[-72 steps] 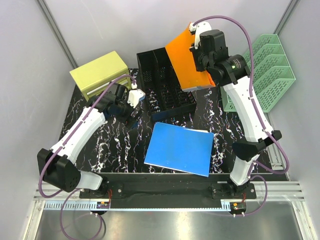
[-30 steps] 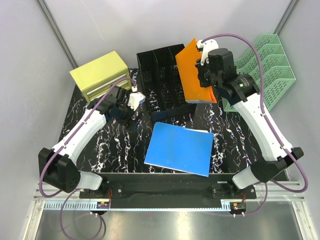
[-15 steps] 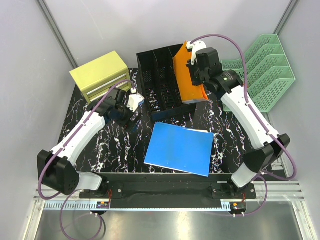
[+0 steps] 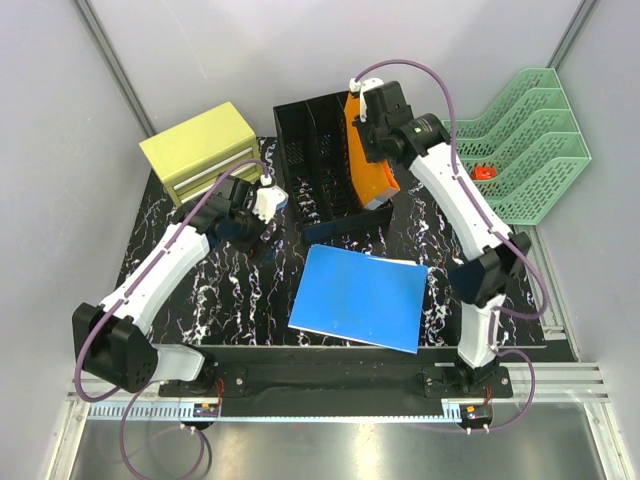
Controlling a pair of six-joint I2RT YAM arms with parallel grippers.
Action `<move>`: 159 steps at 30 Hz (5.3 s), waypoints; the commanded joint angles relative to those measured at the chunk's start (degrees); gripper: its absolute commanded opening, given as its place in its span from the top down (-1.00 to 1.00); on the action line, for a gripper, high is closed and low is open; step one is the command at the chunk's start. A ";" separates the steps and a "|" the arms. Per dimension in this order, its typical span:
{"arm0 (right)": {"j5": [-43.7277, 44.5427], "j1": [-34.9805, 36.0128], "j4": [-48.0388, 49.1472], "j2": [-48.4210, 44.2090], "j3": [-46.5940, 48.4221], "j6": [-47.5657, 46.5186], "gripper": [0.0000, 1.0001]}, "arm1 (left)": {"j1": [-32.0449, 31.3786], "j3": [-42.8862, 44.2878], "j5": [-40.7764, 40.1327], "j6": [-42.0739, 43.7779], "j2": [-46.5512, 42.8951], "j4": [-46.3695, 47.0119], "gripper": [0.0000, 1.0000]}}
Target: Organize the desk
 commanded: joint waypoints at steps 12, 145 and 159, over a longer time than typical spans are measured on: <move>5.74 -2.05 8.48 -9.09 -11.75 4.60 -0.99 | 0.16 -0.36 -0.71 0.44 -2.12 1.86 -0.98; -24.13 -3.54 48.40 -20.12 -94.52 57.85 -0.99 | -11.62 -8.27 -16.88 7.91 13.62 7.31 -0.98; -19.75 -3.45 40.59 -28.03 -96.10 55.57 -1.00 | -6.44 -20.04 -24.44 14.68 3.16 4.94 -0.98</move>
